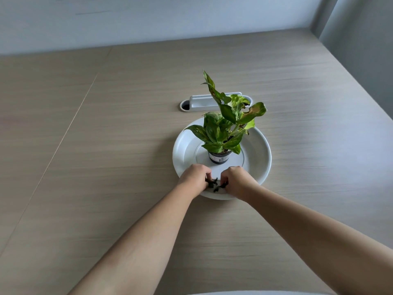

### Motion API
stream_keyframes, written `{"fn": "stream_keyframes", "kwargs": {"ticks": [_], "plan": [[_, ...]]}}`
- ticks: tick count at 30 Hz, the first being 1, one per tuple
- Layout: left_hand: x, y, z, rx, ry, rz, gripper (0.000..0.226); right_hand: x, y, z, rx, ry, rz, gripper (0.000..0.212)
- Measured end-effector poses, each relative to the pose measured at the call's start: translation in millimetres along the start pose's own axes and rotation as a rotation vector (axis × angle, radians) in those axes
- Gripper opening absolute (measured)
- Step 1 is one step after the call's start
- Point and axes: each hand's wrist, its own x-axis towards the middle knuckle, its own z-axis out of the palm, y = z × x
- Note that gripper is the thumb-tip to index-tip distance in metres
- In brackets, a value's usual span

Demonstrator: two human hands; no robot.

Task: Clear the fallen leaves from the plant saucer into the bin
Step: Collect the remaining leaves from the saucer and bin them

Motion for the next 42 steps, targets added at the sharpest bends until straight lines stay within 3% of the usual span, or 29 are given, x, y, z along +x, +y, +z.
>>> {"fn": "stream_keyframes", "kwargs": {"ticks": [7, 15, 21, 27, 33, 38, 42], "plan": [[-4, -6, -26, -0.221, 0.122, -0.042, 0.014, -3, -6, -25, 0.197, 0.102, 0.092, 0.019], [-18, -6, -49, -0.291, 0.162, -0.02, 0.015, -25, -6, -49, 0.267, 0.207, 0.16, 0.017], [-35, 42, -33, -0.337, 0.144, 0.029, 0.014, -69, 29, -66, 0.355, 0.289, 0.257, 0.017], [-49, 162, 15, -0.372, 0.037, 0.167, 0.019, -168, 123, -94, 0.452, 0.403, 0.416, 0.017], [-92, 356, 112, -0.307, -0.136, 0.433, 0.013, -341, 273, -105, 0.502, 0.586, 0.662, 0.02], [-143, 496, 216, -0.199, -0.301, 0.645, 0.011, -488, 371, -82, 0.589, 0.724, 0.874, 0.021], [-174, 561, 289, -0.041, -0.445, 0.784, 0.012, -570, 417, -41, 0.696, 0.776, 1.071, 0.017]]}}
